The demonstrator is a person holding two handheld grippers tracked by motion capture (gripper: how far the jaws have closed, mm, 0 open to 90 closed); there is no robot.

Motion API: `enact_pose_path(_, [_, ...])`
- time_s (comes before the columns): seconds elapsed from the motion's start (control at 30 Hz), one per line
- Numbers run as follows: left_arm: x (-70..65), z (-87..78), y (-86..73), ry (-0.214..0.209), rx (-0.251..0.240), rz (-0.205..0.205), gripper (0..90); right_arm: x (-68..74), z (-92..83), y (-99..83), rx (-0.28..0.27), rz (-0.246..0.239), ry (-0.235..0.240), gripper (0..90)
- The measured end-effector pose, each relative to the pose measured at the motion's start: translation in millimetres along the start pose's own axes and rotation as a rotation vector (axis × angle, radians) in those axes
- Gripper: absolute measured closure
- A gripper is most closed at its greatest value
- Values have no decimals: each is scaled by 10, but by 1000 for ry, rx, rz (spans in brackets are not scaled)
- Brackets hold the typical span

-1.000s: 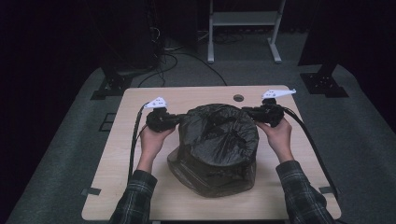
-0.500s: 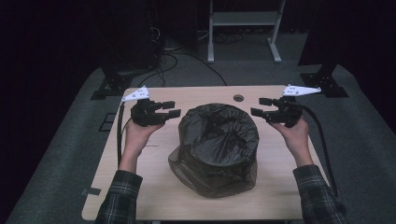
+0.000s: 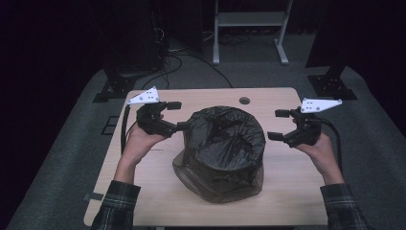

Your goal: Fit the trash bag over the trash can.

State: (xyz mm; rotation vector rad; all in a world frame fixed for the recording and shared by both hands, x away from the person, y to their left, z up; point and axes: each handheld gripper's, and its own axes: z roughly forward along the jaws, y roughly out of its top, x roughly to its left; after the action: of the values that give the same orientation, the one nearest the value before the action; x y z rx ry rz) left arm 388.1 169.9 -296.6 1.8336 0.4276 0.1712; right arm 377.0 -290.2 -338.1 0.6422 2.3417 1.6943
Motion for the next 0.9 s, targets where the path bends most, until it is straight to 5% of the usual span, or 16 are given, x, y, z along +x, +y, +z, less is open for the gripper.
enact_pose_path(0.2, [-73, 39, 69, -13, 3, 14, 0, 81, 28, -167, 9, -29, 101, 0])
enact_pose_path(0.47, [-168, 114, 173, -39, 22, 47, 0, 289, 246, -292, 39, -78, 180, 0])
enact_pose_path(0.9, [-323, 270, 338, -72, 83, 112, 0, 491, 612, -299, 17, -87, 200, 0])
